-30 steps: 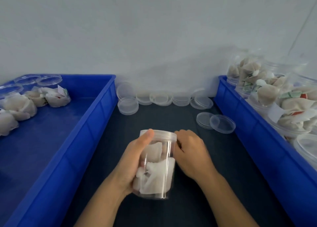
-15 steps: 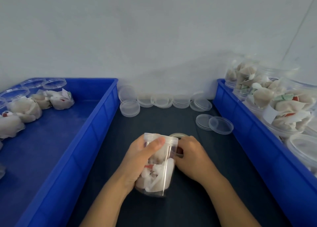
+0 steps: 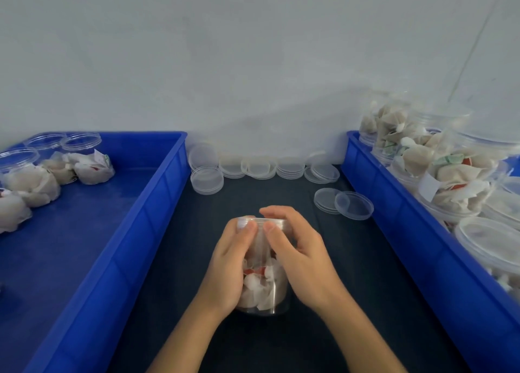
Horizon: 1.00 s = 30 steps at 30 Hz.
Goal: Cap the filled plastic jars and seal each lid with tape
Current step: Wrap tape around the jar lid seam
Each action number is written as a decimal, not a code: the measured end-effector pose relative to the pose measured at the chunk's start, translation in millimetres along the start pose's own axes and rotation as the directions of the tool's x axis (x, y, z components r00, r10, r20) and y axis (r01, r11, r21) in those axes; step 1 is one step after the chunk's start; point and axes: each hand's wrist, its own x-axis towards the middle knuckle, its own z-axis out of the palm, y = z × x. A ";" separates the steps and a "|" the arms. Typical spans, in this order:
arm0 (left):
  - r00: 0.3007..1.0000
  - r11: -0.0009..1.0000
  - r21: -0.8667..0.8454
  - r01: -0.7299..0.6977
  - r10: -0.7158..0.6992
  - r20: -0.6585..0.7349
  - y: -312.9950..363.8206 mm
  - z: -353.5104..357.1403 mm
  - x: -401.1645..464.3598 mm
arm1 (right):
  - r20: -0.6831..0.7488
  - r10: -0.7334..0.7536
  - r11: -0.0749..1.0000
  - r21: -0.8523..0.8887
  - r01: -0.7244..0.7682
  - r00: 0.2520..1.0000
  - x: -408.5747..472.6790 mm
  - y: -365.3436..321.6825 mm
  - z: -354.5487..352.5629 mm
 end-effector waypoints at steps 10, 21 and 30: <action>0.999 0.999 0.024 -0.026 0.025 0.041 -1.2 -1.8 -0.8 | -0.007 -0.075 0.992 -0.100 0.074 0.997 -3.1 6.9 -3.6; 0.995 0.996 0.004 -0.092 0.092 0.050 1.0 3.9 -3.1 | -0.095 -0.161 0.987 -0.041 0.158 0.982 -4.8 7.0 2.6; 0.976 0.982 0.020 -0.188 0.185 0.117 10.7 11.2 -10.8 | -0.078 -0.212 0.968 -0.156 0.198 0.974 -24.5 -14.1 -15.0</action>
